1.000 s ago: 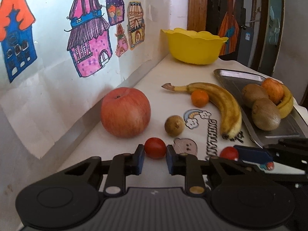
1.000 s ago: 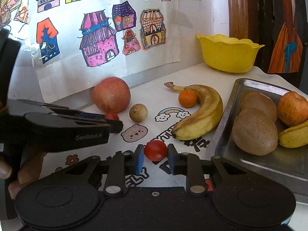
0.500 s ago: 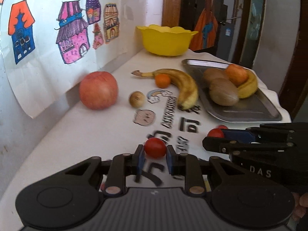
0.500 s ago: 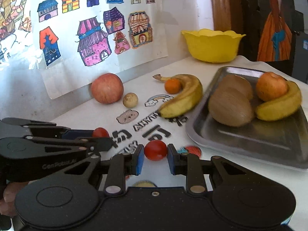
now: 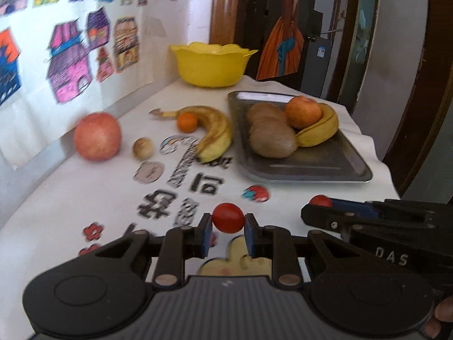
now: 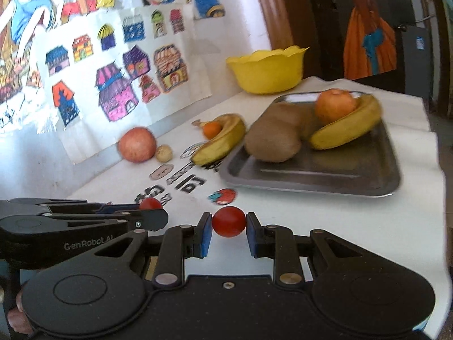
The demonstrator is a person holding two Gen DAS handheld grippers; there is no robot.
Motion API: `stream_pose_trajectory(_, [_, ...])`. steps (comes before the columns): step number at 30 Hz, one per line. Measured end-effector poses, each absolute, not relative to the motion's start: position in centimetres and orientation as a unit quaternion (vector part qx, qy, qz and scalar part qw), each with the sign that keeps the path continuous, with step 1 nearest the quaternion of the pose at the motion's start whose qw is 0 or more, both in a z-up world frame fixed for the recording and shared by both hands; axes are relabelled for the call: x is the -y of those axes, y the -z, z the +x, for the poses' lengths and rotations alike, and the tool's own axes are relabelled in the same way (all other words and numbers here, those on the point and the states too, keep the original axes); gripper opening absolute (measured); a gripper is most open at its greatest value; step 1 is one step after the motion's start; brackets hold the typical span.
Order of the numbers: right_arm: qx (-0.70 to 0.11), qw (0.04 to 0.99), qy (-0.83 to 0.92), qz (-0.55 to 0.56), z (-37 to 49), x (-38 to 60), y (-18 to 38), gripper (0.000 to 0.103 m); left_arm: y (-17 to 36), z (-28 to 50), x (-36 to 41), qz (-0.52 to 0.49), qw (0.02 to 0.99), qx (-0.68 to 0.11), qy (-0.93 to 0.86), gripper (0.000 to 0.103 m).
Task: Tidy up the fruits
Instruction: 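Carry both cherry tomatoes over the metal tray and open both tools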
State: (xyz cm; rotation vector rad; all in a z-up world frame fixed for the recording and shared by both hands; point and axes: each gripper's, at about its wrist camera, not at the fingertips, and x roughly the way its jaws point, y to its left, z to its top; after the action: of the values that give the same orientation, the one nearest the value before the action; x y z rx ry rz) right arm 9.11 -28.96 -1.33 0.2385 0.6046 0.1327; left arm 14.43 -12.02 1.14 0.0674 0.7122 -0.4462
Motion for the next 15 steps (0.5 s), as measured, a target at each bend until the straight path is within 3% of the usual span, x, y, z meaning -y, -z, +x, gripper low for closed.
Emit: stream_pose_trajectory(15, [-0.238,0.962,-0.014,0.136,10.4,36.7,0.0,0.028,-2.4,17.1,20.4,0.065,0.916,-0.310,0.246,0.026])
